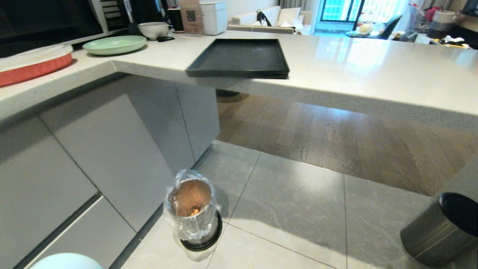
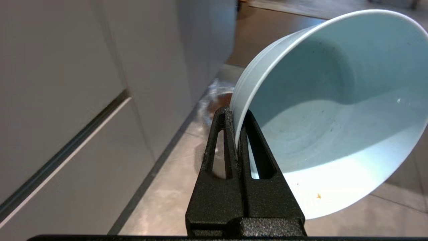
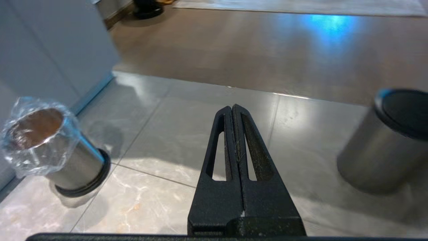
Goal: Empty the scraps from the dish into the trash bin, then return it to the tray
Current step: Put the bowl back to the table
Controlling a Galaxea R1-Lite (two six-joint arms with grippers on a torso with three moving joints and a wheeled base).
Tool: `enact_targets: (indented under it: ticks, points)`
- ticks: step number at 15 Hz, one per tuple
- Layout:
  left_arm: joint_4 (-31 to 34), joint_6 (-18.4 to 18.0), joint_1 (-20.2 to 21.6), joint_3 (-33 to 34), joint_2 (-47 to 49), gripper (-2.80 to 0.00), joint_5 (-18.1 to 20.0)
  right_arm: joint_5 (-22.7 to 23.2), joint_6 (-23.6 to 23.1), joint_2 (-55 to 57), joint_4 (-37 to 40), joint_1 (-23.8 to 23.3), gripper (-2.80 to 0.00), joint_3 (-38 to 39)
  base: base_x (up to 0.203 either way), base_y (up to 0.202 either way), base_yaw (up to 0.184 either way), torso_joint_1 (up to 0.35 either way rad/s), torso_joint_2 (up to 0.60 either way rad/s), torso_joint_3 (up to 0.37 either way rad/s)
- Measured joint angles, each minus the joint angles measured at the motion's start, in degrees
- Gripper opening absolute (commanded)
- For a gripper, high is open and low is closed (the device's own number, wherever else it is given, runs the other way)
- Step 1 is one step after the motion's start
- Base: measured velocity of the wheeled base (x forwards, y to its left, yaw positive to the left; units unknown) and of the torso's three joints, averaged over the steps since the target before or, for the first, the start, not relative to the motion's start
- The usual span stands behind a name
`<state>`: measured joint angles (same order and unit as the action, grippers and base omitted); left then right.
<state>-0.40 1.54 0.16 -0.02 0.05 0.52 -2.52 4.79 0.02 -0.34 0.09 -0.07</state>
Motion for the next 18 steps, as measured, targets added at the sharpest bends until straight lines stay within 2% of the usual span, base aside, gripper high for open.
enact_targets:
  ticks: [9,18]
  points:
    - [-0.01,0.02,0.00,0.02,0.00,-2.80,0.00,-0.01,0.00,0.00,0.07,-0.02,-2.80,0.00,0.003,0.008,-0.168,0.002,0.00,0.004]
    - [-0.04,0.00,0.00,0.00,0.00,-2.80,0.00,-0.04,0.04,0.00,0.09,-0.02,-2.80,0.00,0.001,0.000,-0.010,0.001,0.00,0.000]
